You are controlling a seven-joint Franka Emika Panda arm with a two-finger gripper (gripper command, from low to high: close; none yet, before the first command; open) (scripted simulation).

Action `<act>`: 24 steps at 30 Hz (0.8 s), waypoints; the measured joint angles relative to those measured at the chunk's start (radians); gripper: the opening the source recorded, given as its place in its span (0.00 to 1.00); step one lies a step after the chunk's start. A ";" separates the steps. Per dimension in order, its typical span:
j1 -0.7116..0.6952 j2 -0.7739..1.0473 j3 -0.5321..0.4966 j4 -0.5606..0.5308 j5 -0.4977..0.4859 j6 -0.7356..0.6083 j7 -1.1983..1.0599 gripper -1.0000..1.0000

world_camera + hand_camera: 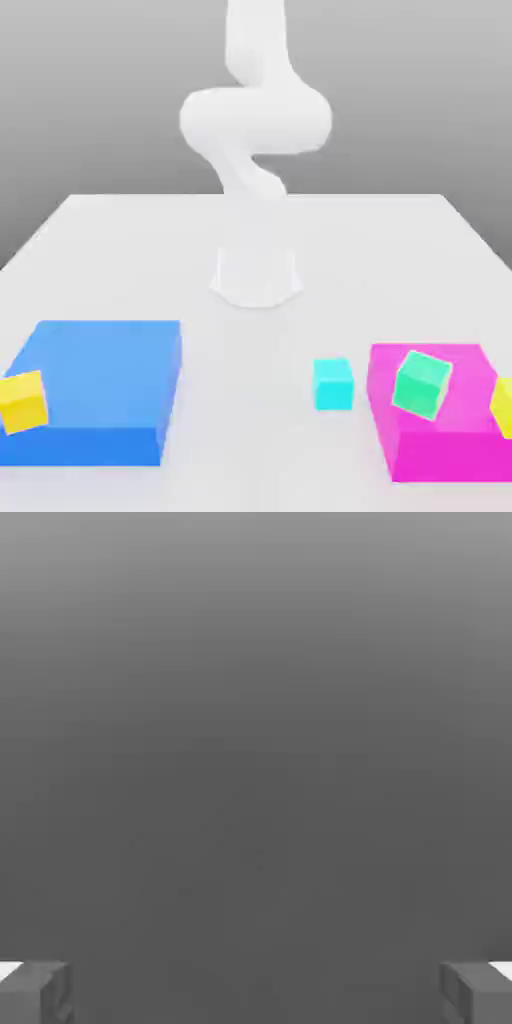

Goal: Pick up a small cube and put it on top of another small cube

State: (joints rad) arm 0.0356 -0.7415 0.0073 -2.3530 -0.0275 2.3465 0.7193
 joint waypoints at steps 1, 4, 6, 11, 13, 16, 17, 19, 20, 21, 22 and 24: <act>0.015 0.025 0.002 -0.023 -0.011 0.020 -0.035 0.50; 0.058 0.098 0.002 -0.087 -0.041 0.076 -0.136 0.50; 0.085 0.146 -0.002 -0.129 -0.059 0.113 -0.204 0.50; 0.151 0.265 -0.020 -0.234 -0.094 0.205 -0.379 0.50; 0.178 0.312 -0.030 -0.276 -0.104 0.242 -0.453 0.50; 0.223 0.382 -0.053 -0.339 -0.117 0.297 -0.564 0.50; 0.237 0.406 -0.059 -0.360 -0.119 0.316 -0.603 0.50; 0.265 0.452 -0.072 -0.403 -0.119 0.354 -0.684 0.50; 0.279 0.474 -0.079 -0.424 -0.118 0.373 -0.726 0.50; 0.294 0.497 -0.086 -0.445 -0.115 0.392 -0.769 0.50; 0.309 0.520 -0.092 -0.466 -0.110 0.411 -0.813 0.50; 0.340 0.564 -0.104 -0.509 -0.094 0.449 -0.906 0.50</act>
State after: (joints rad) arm 0.3757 -0.1772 -0.0965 -2.8621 -0.1213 2.7956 -0.1865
